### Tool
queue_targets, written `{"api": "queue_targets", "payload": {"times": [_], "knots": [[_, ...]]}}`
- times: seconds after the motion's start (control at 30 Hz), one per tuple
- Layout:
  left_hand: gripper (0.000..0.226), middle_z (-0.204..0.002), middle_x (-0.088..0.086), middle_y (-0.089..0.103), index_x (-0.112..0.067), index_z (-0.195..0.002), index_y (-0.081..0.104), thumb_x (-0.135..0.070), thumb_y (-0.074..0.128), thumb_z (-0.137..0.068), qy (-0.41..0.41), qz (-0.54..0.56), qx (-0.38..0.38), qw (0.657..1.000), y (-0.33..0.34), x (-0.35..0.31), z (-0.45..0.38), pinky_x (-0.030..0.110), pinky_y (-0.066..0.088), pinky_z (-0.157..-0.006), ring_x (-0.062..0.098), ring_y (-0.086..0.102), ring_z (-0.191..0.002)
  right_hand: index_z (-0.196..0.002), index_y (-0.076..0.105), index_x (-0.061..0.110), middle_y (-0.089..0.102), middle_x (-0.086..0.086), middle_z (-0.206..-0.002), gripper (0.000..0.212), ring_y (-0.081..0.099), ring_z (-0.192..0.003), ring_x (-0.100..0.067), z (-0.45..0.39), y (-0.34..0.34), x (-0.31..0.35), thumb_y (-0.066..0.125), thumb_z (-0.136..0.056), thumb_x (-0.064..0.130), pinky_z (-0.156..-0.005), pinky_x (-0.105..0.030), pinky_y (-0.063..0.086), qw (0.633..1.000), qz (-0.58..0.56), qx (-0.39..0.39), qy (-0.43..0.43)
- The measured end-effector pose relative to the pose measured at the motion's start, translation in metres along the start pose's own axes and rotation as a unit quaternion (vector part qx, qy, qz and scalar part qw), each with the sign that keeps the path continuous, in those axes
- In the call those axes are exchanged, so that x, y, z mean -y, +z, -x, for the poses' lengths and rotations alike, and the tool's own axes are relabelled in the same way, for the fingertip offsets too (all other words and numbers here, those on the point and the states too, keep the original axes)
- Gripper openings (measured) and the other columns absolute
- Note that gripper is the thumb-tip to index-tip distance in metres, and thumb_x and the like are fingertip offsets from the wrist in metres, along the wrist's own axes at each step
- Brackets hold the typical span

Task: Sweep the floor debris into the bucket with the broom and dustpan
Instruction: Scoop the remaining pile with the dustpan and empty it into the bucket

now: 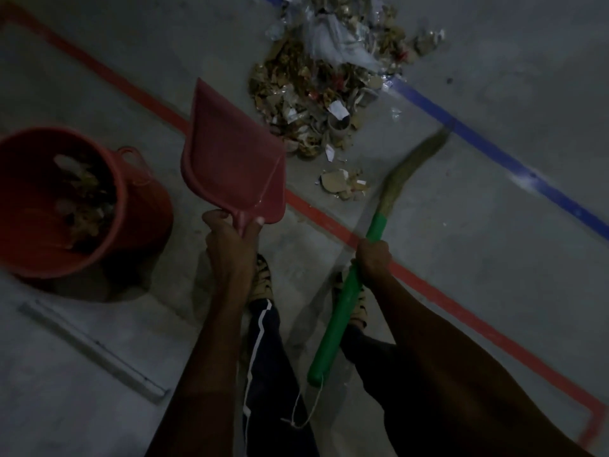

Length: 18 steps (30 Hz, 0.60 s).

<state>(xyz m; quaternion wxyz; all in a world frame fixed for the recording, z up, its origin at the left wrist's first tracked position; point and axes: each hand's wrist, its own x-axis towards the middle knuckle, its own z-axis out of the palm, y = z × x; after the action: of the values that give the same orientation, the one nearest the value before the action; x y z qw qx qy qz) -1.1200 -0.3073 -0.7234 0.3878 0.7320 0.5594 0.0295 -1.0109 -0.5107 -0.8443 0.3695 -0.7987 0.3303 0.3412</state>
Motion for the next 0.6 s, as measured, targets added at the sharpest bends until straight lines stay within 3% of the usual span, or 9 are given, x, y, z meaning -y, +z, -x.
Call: {"api": "queue_targets", "payload": {"times": [0.07,0.13,0.23,0.33,0.47,0.6], "knots": [[0.056,-0.107,0.012,0.059,-0.01,-0.114,0.041,-0.041,0.076,-0.082,-0.002,0.015,-0.022,1.0,0.003,0.002,0.023,0.035,0.049,-0.071,0.028,0.059,-0.086,-0.126,0.04,0.009,0.056,-0.01,-0.105,0.032,0.063,-0.084,-0.027,0.006,-0.007,-0.011,0.053,-0.1,0.023,-0.082,-0.053,0.06,0.999,0.019,0.016,-0.035],[0.052,-0.1,0.011,0.061,-0.008,-0.108,0.045,-0.036,0.079,-0.08,-0.025,0.022,-0.034,0.999,0.006,0.002,0.047,0.031,0.043,-0.068,0.026,0.058,-0.083,-0.121,0.041,0.011,0.059,-0.01,-0.103,0.025,0.064,-0.084,-0.029,0.012,-0.019,-0.022,0.051,-0.099,0.02,-0.079,-0.054,0.06,0.994,0.05,0.021,-0.096],[0.042,-0.075,0.005,0.066,-0.007,-0.094,0.052,-0.029,0.083,-0.075,-0.056,0.066,-0.037,0.996,0.013,0.005,0.081,0.035,0.051,-0.058,0.023,0.064,-0.06,-0.105,0.044,0.014,0.056,-0.006,-0.088,0.009,0.064,-0.075,-0.03,0.013,-0.038,-0.043,0.05,-0.099,0.015,-0.069,-0.055,0.059,0.975,0.081,0.021,-0.205],[0.034,-0.061,0.001,0.061,-0.003,-0.09,0.055,-0.018,0.082,-0.076,-0.086,0.113,-0.045,0.989,0.024,0.01,0.118,0.032,0.049,-0.045,0.005,0.056,-0.039,-0.107,0.043,0.02,0.054,-0.004,-0.086,0.01,0.064,-0.072,-0.029,0.004,-0.056,-0.066,0.048,-0.1,0.017,-0.061,-0.053,0.059,0.952,0.117,0.013,-0.284],[0.029,-0.059,0.0,0.056,0.002,-0.088,0.056,-0.009,0.081,-0.078,-0.108,0.158,-0.061,0.98,0.044,0.028,0.169,0.012,0.034,-0.034,-0.002,0.052,-0.036,-0.114,0.042,0.02,0.054,-0.002,-0.088,0.014,0.063,-0.076,-0.028,-0.011,-0.076,-0.095,0.047,-0.101,0.019,-0.064,-0.05,0.06,0.942,0.139,-0.022,-0.306],[0.037,-0.064,0.013,0.064,0.002,-0.089,0.057,-0.019,0.085,-0.076,-0.15,0.204,-0.087,0.964,0.061,0.05,0.214,0.023,0.044,-0.032,0.004,0.055,-0.034,-0.109,0.046,0.019,0.06,-0.006,-0.089,0.013,0.067,-0.076,-0.031,-0.03,-0.098,-0.124,0.047,-0.097,0.022,-0.067,-0.053,0.06,0.968,0.098,-0.028,-0.229]]}}
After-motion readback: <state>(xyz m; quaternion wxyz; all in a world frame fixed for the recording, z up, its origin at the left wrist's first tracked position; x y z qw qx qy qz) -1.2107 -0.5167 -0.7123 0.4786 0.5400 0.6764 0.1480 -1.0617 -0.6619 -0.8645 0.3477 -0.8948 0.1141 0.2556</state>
